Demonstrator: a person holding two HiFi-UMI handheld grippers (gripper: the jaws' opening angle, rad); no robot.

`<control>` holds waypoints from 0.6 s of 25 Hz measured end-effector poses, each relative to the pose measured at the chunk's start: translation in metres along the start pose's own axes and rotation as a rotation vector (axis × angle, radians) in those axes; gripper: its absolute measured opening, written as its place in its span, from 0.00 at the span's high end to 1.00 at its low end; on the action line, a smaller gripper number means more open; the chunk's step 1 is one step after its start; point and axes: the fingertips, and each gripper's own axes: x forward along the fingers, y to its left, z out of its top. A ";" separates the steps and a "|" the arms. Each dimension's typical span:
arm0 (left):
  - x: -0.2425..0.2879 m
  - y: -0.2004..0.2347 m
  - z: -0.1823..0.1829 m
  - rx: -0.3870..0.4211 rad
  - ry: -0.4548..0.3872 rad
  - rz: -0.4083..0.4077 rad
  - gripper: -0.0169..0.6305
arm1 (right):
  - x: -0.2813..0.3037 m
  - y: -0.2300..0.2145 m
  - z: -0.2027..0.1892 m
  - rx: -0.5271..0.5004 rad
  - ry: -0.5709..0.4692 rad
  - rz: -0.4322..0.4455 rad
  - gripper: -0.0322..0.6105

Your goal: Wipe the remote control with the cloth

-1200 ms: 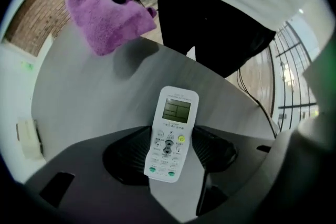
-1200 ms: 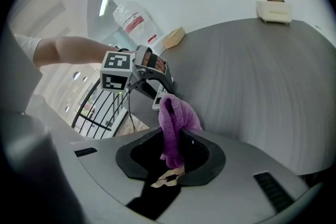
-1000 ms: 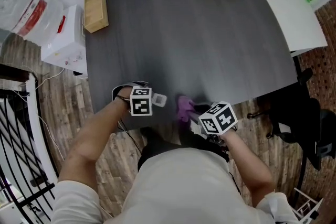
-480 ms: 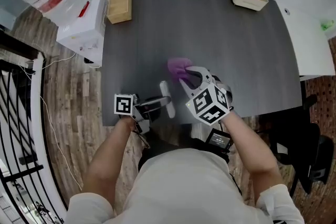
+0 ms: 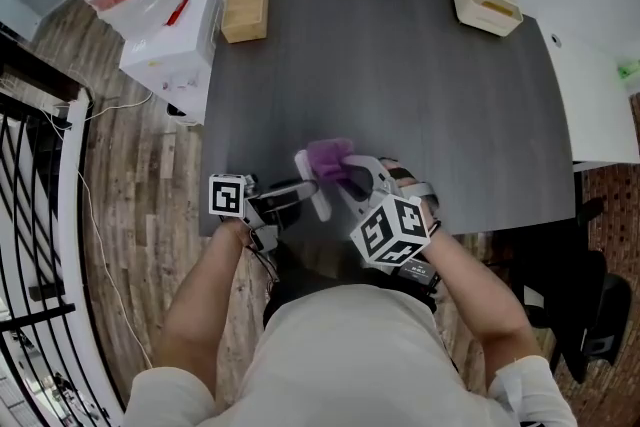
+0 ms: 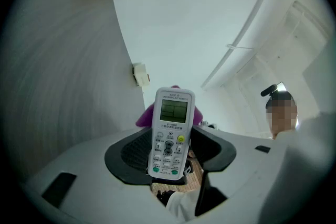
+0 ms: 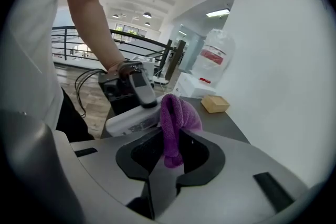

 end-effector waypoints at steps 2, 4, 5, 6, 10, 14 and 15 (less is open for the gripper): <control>0.000 -0.001 0.008 0.006 -0.044 -0.004 0.62 | -0.002 0.009 -0.003 -0.019 0.011 0.002 0.81; 0.002 -0.002 0.013 0.007 -0.082 -0.009 0.62 | -0.004 0.015 -0.005 -0.043 0.026 -0.009 0.81; 0.003 -0.002 0.014 0.003 -0.098 -0.013 0.62 | -0.005 0.016 -0.006 -0.054 0.034 -0.016 0.81; 0.004 -0.002 0.013 -0.003 -0.115 -0.020 0.62 | -0.007 0.017 -0.007 -0.063 0.041 -0.023 0.81; 0.001 -0.002 0.020 -0.055 -0.245 -0.055 0.62 | -0.013 0.025 -0.011 -0.080 0.064 -0.032 0.81; -0.005 0.009 0.024 -0.074 -0.335 -0.019 0.62 | -0.019 0.044 -0.019 -0.116 0.086 -0.016 0.81; -0.006 0.012 0.023 -0.077 -0.342 0.001 0.62 | -0.020 0.051 -0.020 -0.126 0.090 -0.007 0.81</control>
